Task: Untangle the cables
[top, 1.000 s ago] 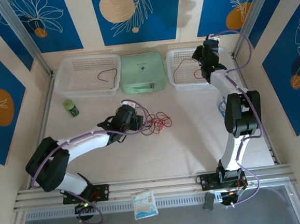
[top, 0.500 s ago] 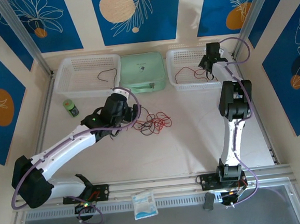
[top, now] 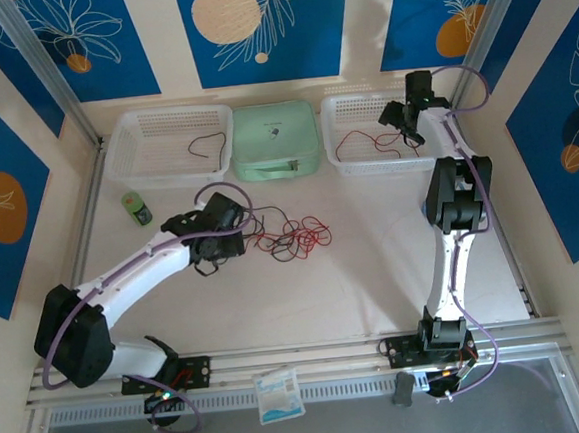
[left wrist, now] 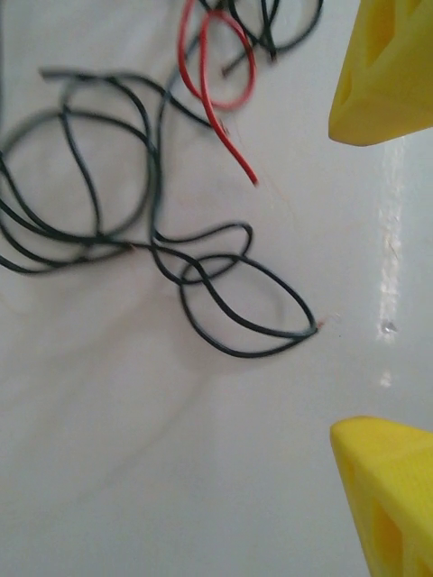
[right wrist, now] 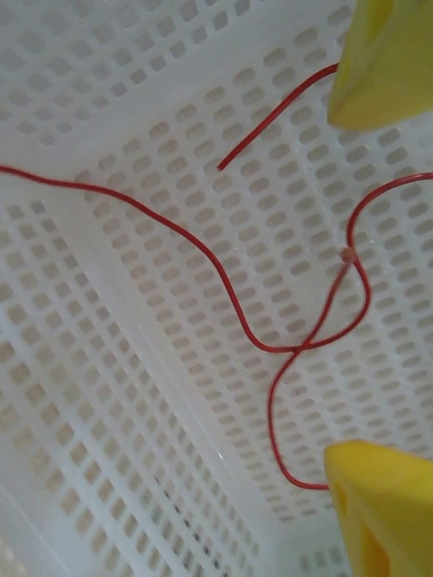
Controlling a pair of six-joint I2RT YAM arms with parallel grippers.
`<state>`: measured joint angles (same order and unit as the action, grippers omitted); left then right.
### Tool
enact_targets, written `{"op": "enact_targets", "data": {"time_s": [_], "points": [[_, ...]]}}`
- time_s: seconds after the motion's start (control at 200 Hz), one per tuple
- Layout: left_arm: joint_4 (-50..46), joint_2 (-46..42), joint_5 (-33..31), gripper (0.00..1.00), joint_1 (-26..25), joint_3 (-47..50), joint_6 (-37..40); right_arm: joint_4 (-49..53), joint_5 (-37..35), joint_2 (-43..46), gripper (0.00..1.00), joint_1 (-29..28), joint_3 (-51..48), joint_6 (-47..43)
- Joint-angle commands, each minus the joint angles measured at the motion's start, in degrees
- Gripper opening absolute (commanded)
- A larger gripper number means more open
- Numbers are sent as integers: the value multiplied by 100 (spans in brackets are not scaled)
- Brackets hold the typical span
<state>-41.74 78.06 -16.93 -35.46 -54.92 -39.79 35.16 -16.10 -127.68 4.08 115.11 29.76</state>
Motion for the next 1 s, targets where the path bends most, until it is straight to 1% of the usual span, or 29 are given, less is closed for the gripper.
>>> {"op": "enact_targets", "data": {"time_s": [0.0,0.14,0.245,0.44,0.52,0.635,0.715,0.775,0.855,0.995], "points": [[218,-91,422,77,204,290,-227,176,310,825,94,-36,-178,-163],[711,147,605,71,466,620,-137,-4,470,1641,96,-63,-814,-164],[1121,375,569,62,659,799,-31,-258,665,2359,92,-82,-1489,-109],[1859,874,553,50,869,904,192,-594,931,3620,83,-193,-2746,8],[2024,1020,551,39,900,914,217,-655,989,4106,79,-295,-3213,44],[2220,907,617,12,900,972,259,-676,1054,4803,73,-518,-3852,91],[2220,577,646,0,901,974,352,-590,1139,5214,73,-766,-4172,146],[2081,260,647,0,901,887,453,-521,1212,5456,73,-1020,-4357,208],[1671,-157,671,0,897,627,619,-466,1327,5648,74,-1458,-4553,385],[826,-669,863,0,893,-28,942,-601,1689,5571,74,-2309,-4825,965]]}}
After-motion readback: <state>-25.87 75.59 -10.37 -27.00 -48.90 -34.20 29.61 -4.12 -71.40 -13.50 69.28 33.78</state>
